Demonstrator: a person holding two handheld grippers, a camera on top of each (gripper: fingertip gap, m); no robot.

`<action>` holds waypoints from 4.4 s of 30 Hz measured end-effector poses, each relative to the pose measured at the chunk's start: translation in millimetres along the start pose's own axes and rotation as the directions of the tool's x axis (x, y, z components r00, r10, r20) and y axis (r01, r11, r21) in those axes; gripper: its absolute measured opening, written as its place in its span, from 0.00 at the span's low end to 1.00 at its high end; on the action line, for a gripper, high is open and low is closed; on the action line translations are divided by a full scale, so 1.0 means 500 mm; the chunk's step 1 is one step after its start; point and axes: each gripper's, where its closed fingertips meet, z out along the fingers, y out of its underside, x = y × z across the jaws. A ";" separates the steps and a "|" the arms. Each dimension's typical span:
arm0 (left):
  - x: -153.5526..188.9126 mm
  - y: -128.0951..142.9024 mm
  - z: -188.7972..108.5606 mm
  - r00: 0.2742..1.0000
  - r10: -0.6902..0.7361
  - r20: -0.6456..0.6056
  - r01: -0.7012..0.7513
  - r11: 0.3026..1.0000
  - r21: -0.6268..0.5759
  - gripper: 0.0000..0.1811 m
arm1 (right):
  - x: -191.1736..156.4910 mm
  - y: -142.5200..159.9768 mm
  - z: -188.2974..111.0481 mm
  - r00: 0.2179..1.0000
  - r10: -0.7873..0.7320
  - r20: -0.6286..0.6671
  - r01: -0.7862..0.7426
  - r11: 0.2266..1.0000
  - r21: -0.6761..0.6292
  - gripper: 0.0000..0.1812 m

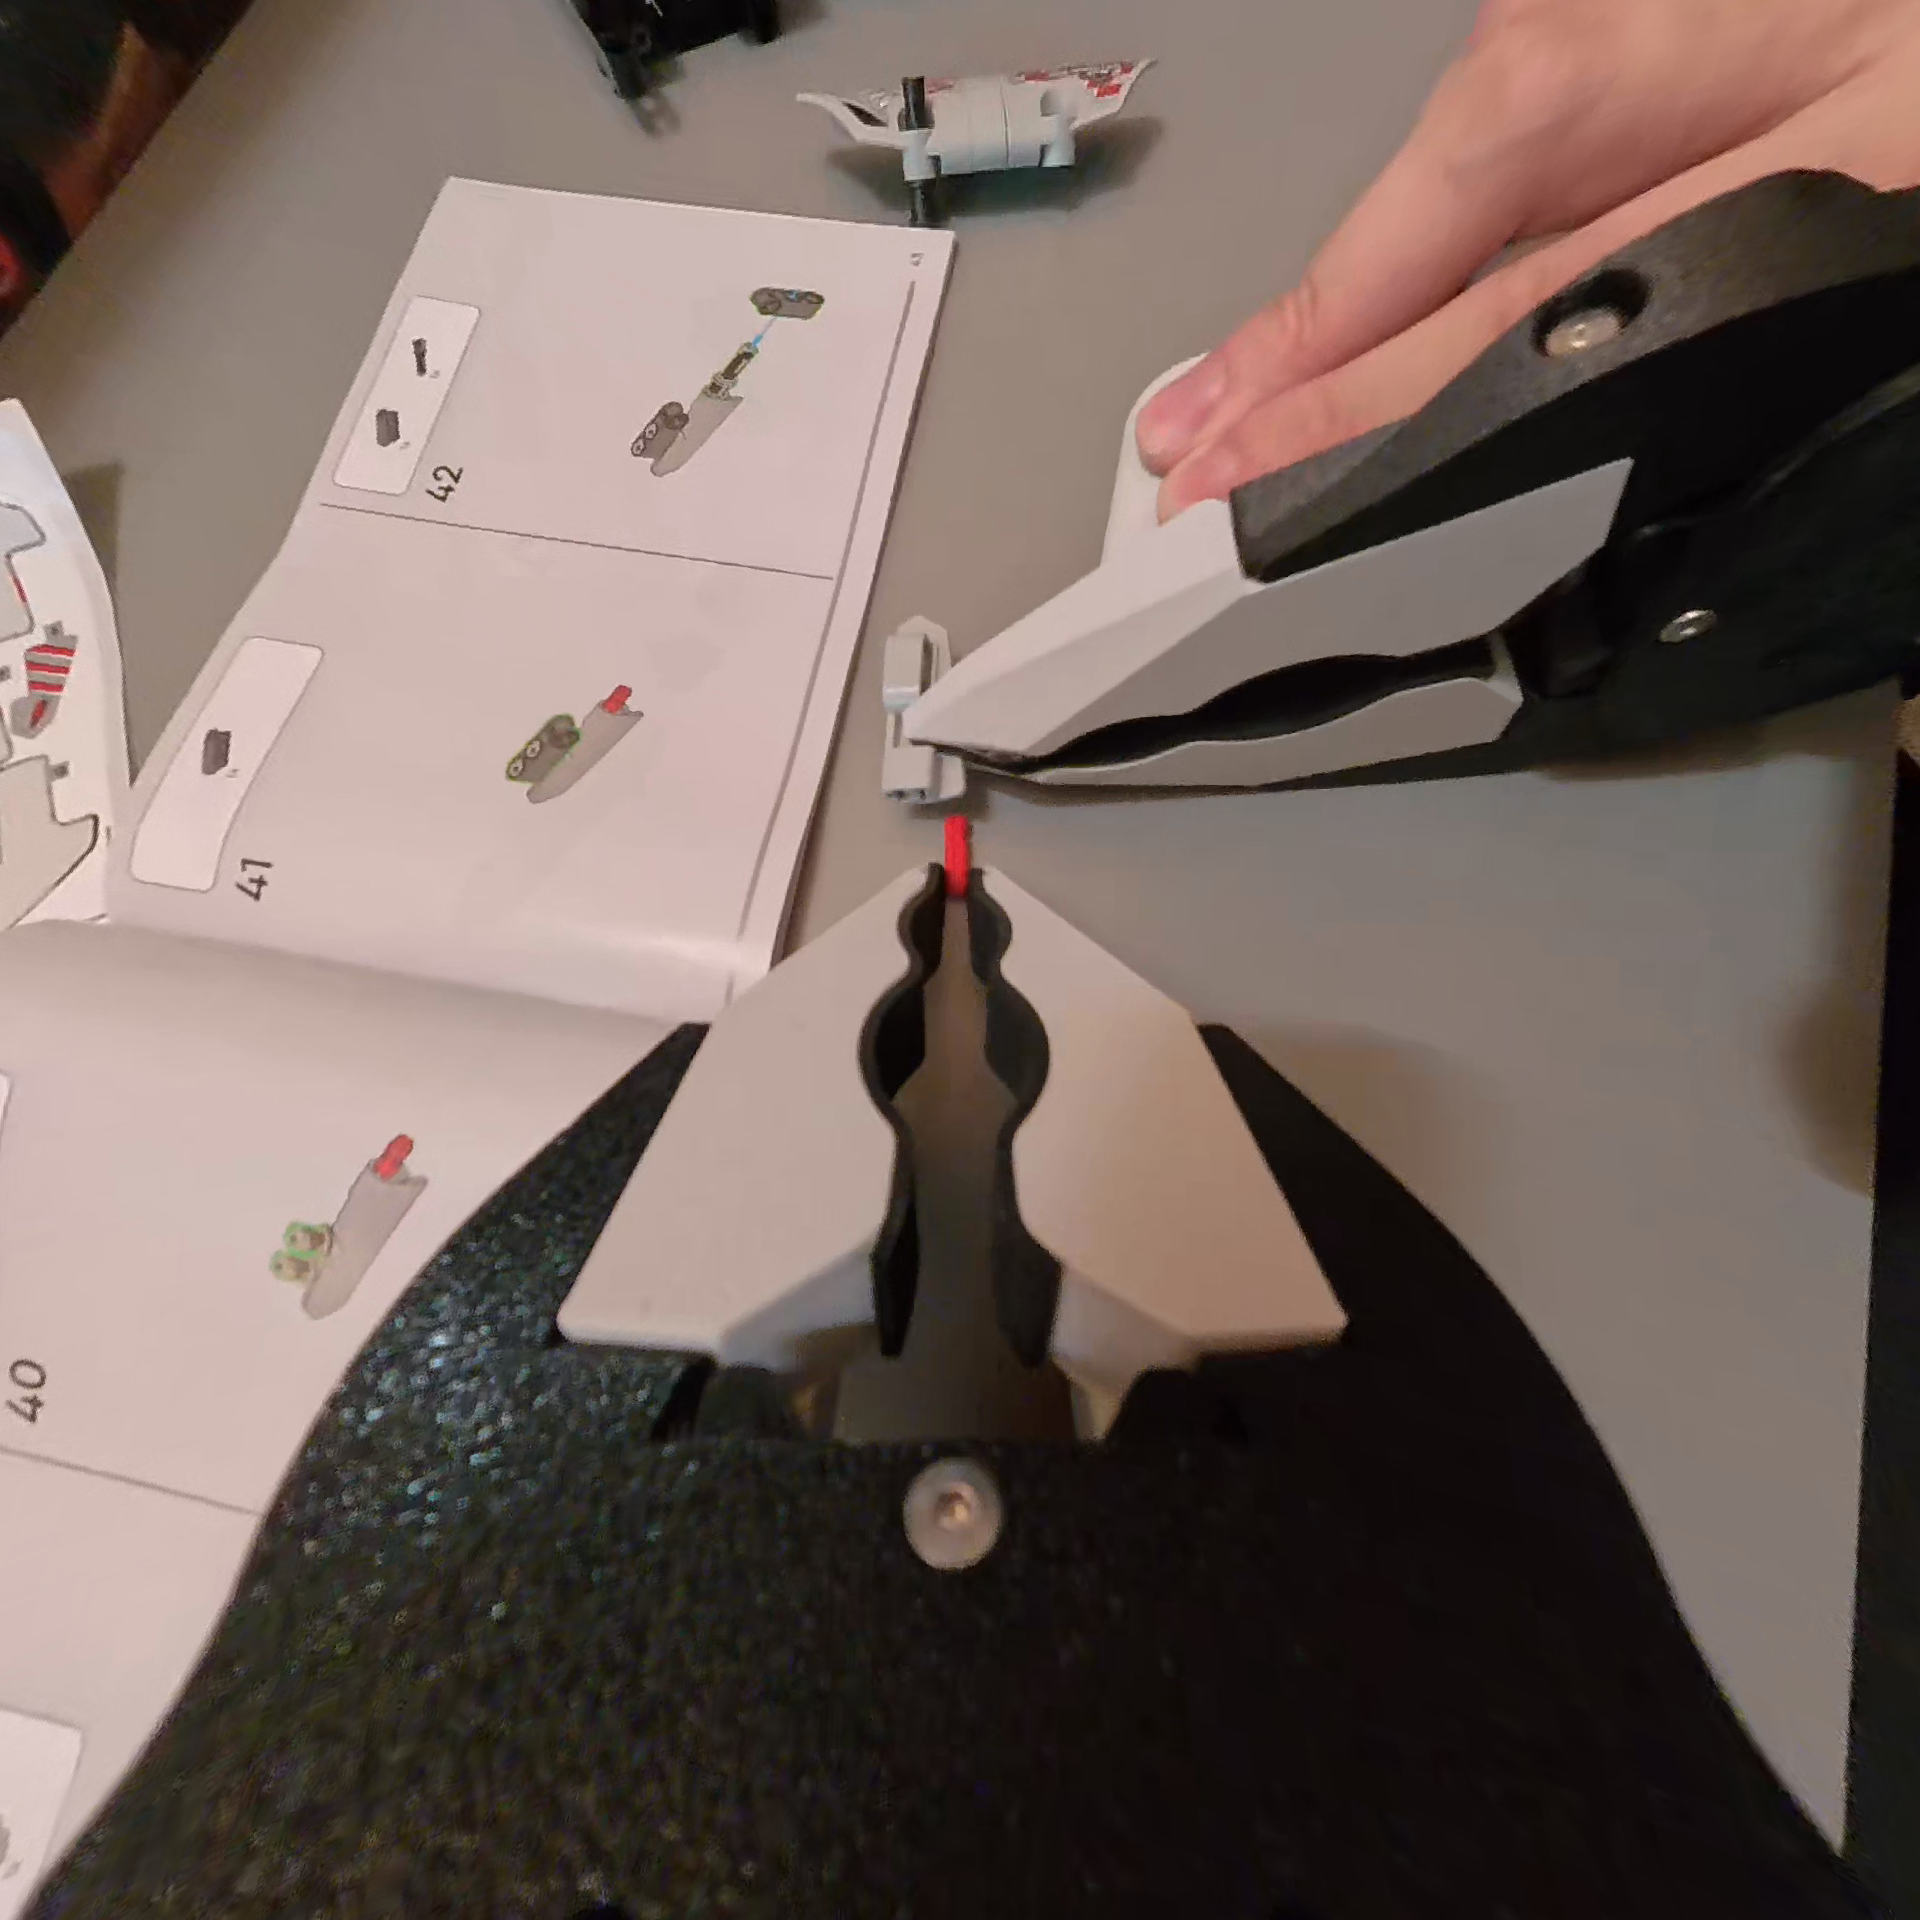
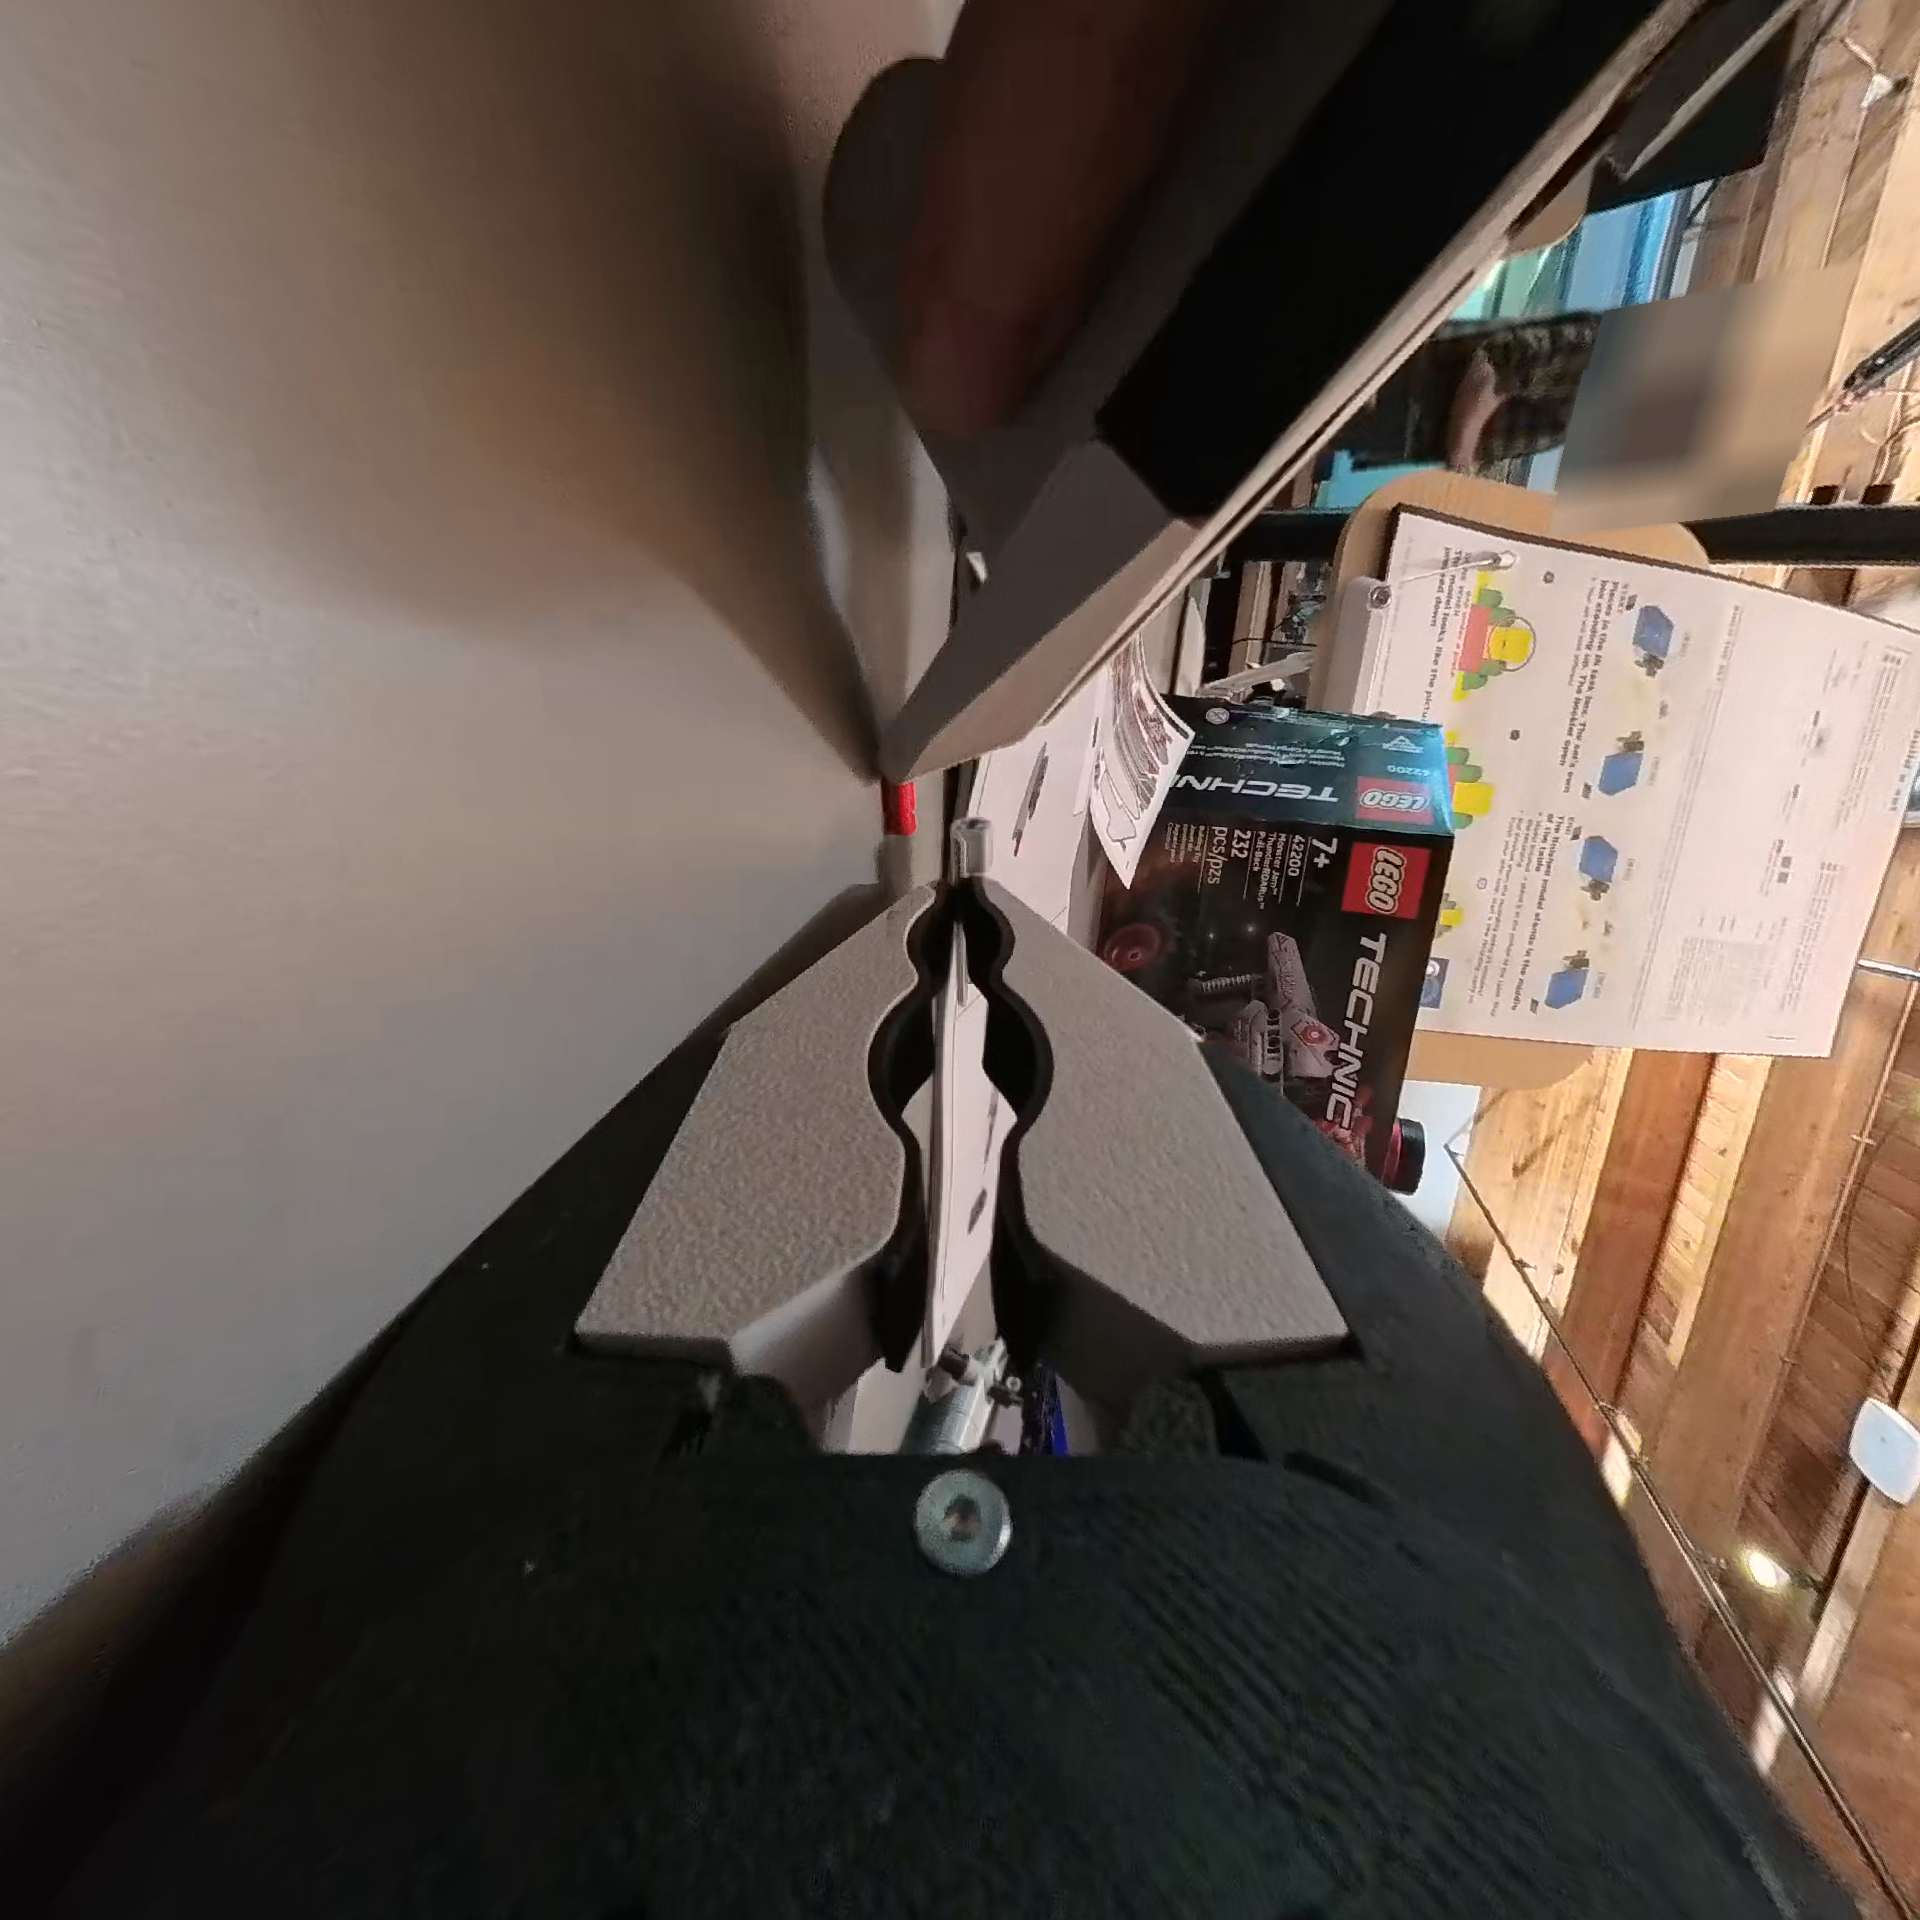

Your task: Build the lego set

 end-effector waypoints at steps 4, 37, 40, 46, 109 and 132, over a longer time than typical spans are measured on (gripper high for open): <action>-0.009 0.000 -0.001 1.000 0.009 0.020 -0.009 1.000 -0.001 0.01 | -0.004 -0.002 0.001 1.000 0.013 0.019 -0.013 1.000 0.008 0.00; -0.031 -0.013 -0.008 0.942 0.272 0.197 -0.267 0.962 -0.055 0.00 | -0.007 -0.002 0.006 0.999 -0.015 0.031 0.016 1.000 -0.016 0.00; -0.032 -0.014 -0.008 0.959 0.222 0.179 -0.217 0.975 -0.043 0.00 | -0.007 -0.002 0.007 0.999 -0.009 0.031 0.010 1.000 -0.010 0.00; -0.034 -0.018 -0.012 0.969 0.199 0.146 -0.199 0.980 -0.011 0.00 | -0.008 -0.007 0.012 0.997 0.048 0.066 -0.051 0.998 0.038 0.00; -0.024 -0.001 0.002 0.999 0.002 0.032 -0.002 1.000 -0.005 0.01 | -0.002 -0.013 0.015 0.999 -0.012 0.046 0.009 0.998 0.063 0.00; -0.014 0.012 -0.014 0.999 0.023 -0.033 -0.023 1.000 0.004 0.08 | -0.001 -0.008 0.009 0.999 -0.024 0.035 0.021 0.997 0.071 0.00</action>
